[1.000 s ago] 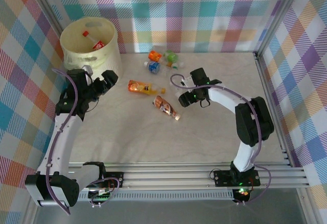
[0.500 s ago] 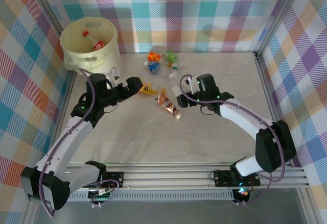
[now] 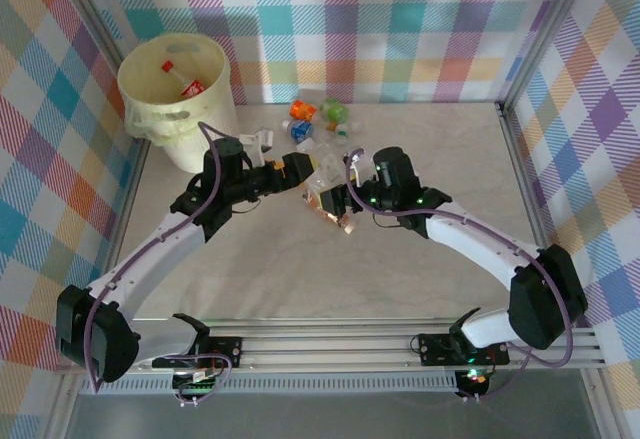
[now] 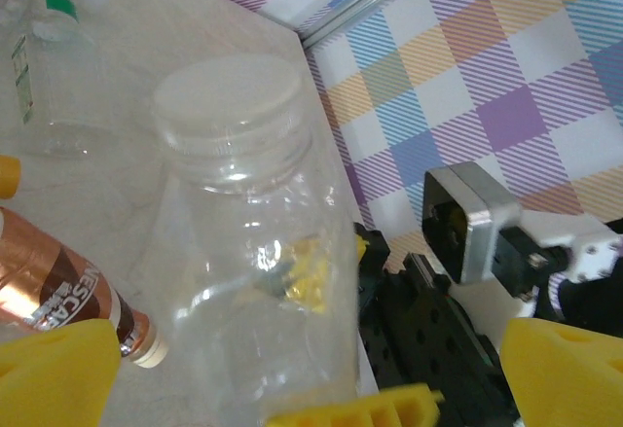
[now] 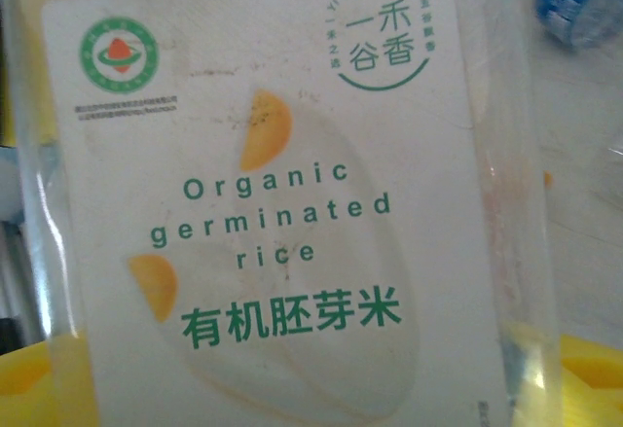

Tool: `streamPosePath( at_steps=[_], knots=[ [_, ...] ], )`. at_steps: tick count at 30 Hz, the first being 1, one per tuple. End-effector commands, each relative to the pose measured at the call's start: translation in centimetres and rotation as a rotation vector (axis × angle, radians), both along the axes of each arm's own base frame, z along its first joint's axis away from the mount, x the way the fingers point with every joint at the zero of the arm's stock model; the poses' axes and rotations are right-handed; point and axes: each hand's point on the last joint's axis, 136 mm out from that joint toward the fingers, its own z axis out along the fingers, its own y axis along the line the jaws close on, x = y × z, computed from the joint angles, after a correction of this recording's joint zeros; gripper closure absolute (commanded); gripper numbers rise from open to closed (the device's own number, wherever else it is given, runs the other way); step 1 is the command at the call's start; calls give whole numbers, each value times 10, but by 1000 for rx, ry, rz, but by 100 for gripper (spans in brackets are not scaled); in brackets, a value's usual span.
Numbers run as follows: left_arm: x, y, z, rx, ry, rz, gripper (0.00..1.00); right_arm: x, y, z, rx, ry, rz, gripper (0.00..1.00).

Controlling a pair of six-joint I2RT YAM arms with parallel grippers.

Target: Put the plastic bottles in the bin

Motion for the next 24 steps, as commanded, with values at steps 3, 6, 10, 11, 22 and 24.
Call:
streamPosePath(
  at_steps=[3,6,10,11,22,24],
  knots=[
    [13,-4,2,6,-12,46,1,-11,35,45,132,-72,130,42],
    [16,-4,-3,9,2,63,3,-13,43,48,136,-73,152,41],
    [17,-2,-3,4,-1,79,11,-14,50,47,136,-71,170,41],
    [17,-2,-4,5,3,77,16,-14,51,47,135,-67,174,41],
    [19,1,-9,39,4,87,45,-17,59,43,113,-52,230,36],
    [20,3,-9,49,1,103,46,-17,58,44,110,-53,232,33]
  ],
)
